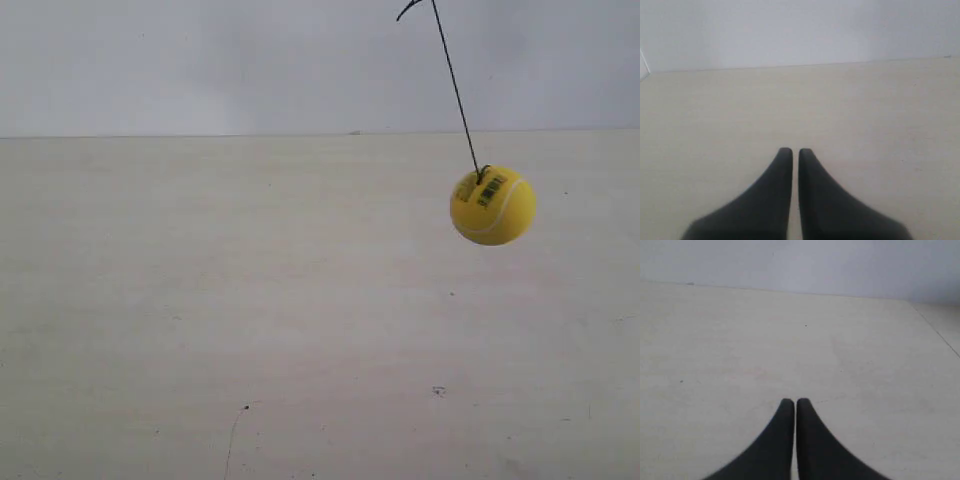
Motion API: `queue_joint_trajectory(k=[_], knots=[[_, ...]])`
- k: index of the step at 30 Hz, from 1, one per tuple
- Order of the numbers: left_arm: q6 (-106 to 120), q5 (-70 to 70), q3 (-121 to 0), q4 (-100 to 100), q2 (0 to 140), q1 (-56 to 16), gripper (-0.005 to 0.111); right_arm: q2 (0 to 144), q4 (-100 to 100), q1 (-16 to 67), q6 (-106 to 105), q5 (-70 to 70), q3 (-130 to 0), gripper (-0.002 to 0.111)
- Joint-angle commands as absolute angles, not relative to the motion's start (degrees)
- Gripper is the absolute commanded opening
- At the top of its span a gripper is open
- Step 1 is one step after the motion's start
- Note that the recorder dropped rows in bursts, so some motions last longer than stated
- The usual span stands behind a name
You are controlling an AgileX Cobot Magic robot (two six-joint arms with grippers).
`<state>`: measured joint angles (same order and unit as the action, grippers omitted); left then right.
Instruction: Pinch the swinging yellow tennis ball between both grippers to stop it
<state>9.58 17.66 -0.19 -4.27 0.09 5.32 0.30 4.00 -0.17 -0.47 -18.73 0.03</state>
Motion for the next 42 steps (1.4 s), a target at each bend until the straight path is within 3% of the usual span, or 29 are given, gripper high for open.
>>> queue_joint_trajectory(k=[1,7,16,20,25,34,38,42], knots=[[12.2,11.4,0.0,-1.7,0.0,5.4,0.005,0.0,5.5,-0.6,-1.5,-13.6,0.0,0.000],[7.2,-1.8,0.0,-2.3,0.0,5.4,0.005,0.0,5.5,-0.6,-1.4,-3.6,0.0,0.000],[-35.6,-19.6,0.0,-2.2,0.0,5.4,0.005,0.0,5.3,-0.6,15.7,14.5,0.0,0.000],[-47.5,-21.3,0.0,-1.9,0.0,5.4,0.005,0.0,5.3,-0.6,31.5,16.0,0.0,0.000],[-53.9,-21.7,0.0,-0.6,0.0,5.4,0.005,0.0,5.3,-0.6,36.4,16.9,0.0,0.000],[-62.0,-35.9,-3.1,17.3,1.3,5.4,0.005,0.0,5.5,-0.6,36.8,16.5,-1.7,0.000],[-71.0,-35.8,-8.8,36.1,7.7,5.4,0.005,0.3,8.4,-0.6,37.1,16.6,-4.2,0.000],[-75.6,-44.4,-12.4,53.2,17.7,5.4,0.005,4.8,16.4,0.0,42.0,19.0,-5.4,0.000]])
